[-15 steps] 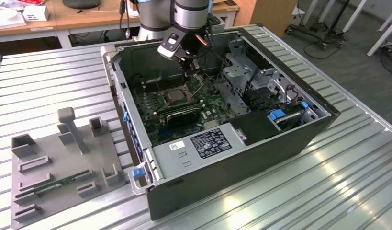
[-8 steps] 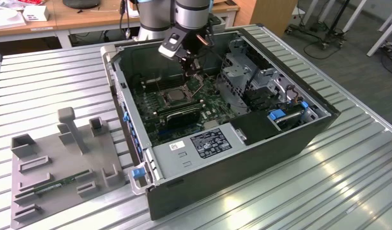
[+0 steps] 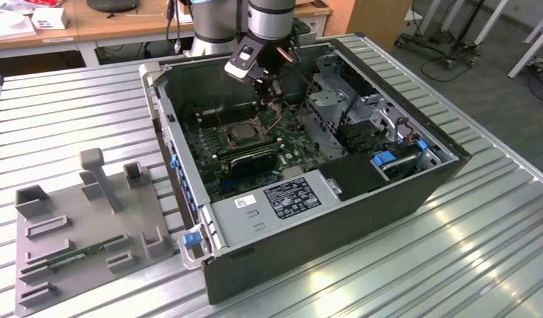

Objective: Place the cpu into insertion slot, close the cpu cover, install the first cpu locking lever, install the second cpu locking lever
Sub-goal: 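Close the cpu cover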

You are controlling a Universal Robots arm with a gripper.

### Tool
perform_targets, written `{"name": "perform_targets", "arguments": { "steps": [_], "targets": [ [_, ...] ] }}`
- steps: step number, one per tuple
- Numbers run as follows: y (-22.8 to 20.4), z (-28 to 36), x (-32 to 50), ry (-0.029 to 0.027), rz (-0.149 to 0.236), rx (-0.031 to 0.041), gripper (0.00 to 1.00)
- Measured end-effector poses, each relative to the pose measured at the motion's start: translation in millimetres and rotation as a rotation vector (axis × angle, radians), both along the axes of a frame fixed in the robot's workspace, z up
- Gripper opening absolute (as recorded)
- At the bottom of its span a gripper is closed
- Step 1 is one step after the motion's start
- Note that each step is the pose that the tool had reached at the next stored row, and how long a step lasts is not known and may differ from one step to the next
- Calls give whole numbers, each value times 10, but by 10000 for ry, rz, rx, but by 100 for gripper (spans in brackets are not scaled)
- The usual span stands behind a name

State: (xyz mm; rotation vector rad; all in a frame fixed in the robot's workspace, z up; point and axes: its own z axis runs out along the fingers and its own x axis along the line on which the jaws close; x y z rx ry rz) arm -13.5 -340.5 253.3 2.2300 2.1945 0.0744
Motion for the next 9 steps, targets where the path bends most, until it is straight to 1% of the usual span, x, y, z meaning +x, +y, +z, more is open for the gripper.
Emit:
{"name": "perform_targets", "arguments": {
  "steps": [4, 9],
  "targets": [
    [0, 0, 33, 0, 1, 0, 11],
    [1, 3, 35, 2, 0, -3, 11]
  ]
}}
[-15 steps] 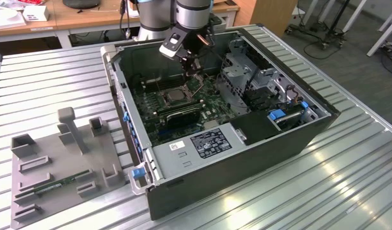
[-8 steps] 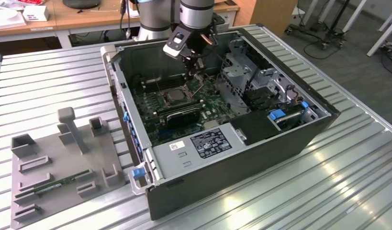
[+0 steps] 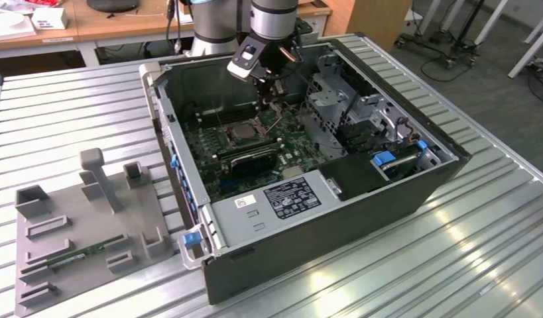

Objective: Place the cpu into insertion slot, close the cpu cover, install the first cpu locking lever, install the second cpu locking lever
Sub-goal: 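Close the cpu cover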

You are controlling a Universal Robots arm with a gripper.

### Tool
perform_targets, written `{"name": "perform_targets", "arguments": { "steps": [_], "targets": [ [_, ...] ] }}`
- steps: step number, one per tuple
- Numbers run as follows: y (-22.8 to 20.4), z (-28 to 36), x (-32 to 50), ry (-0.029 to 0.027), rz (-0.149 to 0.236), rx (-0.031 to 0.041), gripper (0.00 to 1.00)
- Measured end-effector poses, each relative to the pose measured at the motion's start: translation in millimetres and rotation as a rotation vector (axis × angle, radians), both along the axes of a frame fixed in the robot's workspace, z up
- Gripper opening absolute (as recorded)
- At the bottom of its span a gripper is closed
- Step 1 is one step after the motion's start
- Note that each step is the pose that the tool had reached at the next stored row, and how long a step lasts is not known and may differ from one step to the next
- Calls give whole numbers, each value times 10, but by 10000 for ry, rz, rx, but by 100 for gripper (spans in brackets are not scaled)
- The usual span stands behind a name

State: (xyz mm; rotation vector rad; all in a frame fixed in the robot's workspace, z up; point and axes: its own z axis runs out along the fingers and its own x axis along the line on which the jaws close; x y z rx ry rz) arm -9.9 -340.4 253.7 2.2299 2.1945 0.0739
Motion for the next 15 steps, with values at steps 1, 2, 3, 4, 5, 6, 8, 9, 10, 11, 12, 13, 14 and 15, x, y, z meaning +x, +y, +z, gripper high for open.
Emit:
{"name": "perform_targets", "arguments": {
  "steps": [1, 2, 3, 4, 5, 6, 8, 9, 10, 11, 12, 13, 14, 15],
  "targets": [
    [0, 5, 0, 0, 0, -1, 11],
    [0, 9, 0, -1, 0, 1, 11],
    [0, 14, 0, -1, 0, 2, 11],
    [0, 19, 0, -1, 0, 2, 11],
    [0, 23, 0, -1, 0, 1, 11],
    [0, 25, 0, -2, 0, 4, 11],
    [0, 25, 0, -3, 1, 6, 11],
    [0, 27, 0, -2, 1, 4, 11],
    [0, 27, 0, -1, 1, 2, 11],
    [0, 28, 0, -1, 1, 2, 11],
    [0, 27, 1, -1, 2, 3, 11],
    [0, 28, 6, -1, 2, 3, 11],
    [-1, 28, 14, -1, 2, 2, 11],
    [-1, 28, 25, -1, 1, 1, 11]
  ]
}}
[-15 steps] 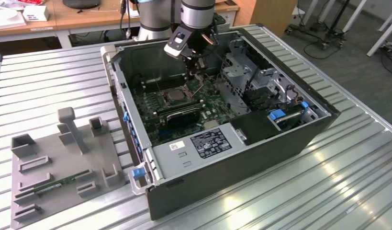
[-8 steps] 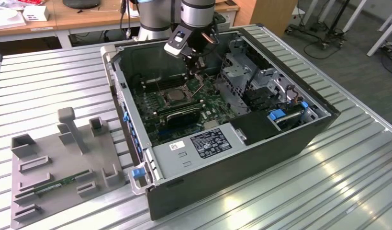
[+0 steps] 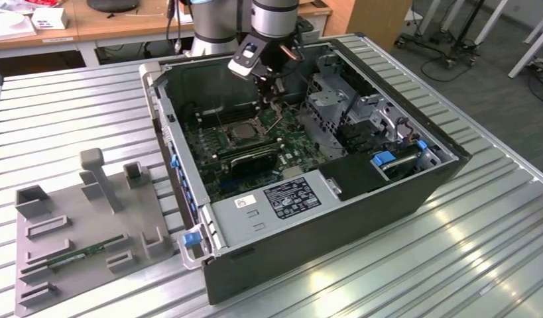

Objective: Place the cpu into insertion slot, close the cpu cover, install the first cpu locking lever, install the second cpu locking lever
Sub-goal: 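Close the cpu cover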

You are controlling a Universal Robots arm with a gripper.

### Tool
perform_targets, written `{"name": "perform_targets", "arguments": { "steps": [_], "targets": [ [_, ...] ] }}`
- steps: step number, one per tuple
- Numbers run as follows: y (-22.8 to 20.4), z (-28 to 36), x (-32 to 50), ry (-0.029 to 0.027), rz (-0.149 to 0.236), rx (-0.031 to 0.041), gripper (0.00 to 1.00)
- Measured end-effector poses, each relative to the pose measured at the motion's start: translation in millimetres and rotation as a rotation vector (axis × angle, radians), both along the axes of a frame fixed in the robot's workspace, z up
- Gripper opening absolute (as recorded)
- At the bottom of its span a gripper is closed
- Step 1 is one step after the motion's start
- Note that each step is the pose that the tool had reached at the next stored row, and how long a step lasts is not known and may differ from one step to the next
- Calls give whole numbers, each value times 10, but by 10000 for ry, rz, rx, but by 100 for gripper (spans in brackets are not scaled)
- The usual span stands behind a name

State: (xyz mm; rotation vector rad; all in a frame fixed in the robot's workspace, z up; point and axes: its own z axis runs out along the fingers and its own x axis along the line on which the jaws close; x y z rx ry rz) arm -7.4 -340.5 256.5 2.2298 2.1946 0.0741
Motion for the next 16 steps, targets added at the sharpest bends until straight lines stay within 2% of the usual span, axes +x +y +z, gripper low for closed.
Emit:
{"name": "perform_targets", "arguments": {
  "steps": [16],
  "targets": [
    [1, -1, 266, -1, -1, 1, 11]
  ]
}}
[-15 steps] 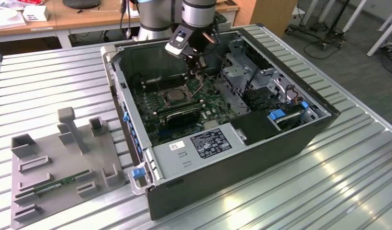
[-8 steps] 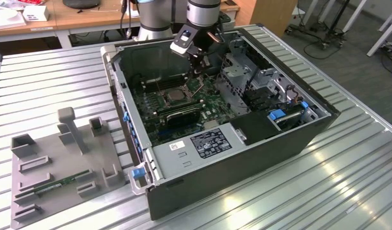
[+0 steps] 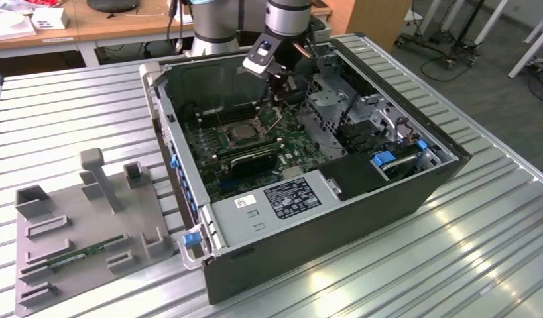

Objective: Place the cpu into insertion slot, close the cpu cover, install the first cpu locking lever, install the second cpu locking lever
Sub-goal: 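Close the cpu cover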

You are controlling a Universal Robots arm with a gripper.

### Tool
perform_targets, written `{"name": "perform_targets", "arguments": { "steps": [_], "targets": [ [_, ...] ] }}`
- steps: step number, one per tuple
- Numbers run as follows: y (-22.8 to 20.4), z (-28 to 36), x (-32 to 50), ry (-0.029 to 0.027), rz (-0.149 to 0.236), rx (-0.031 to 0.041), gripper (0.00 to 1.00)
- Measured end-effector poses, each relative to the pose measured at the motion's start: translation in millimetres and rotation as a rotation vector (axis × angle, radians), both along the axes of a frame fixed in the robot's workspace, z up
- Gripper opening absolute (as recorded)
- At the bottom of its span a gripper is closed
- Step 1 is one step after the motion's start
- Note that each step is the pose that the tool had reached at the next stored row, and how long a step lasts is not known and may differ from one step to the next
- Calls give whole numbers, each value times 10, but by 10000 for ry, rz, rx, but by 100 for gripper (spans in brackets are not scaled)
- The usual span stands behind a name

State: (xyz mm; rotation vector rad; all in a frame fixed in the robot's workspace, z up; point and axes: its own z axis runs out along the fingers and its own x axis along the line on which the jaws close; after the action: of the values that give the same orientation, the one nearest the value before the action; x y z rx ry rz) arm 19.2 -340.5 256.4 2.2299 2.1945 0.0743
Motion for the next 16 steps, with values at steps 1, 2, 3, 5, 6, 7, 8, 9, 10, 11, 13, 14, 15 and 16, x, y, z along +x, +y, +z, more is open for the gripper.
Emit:
{"name": "perform_targets", "arguments": {
  "steps": [1, 2, 3, 5, 6, 7, 8, 9, 10, 11, 13, 14, 15, 16],
  "targets": [
    [0, 0, 19, 0, 0, 0, 11],
    [0, 0, 37, 0, 0, 1, 11],
    [0, 0, 57, 0, 1, 0, 11],
    [0, 0, 93, 0, 1, 0, 11],
    [0, 0, 111, 0, 0, 0, 11],
    [0, 0, 128, 0, 0, 1, 11],
    [0, 0, 146, 0, 0, 0, 11],
    [0, 0, 163, 0, 1, 0, 11],
    [0, 0, 179, 0, 1, 0, 11],
    [0, 0, 194, 0, 0, -1, 11],
    [0, 0, 218, 0, 0, 0, 11],
    [0, 0, 220, 0, 0, 0, 11],
    [0, 0, 220, 0, 0, -1, 11],
    [0, 0, 220, 0, -1, 0, 11]
  ]
}}
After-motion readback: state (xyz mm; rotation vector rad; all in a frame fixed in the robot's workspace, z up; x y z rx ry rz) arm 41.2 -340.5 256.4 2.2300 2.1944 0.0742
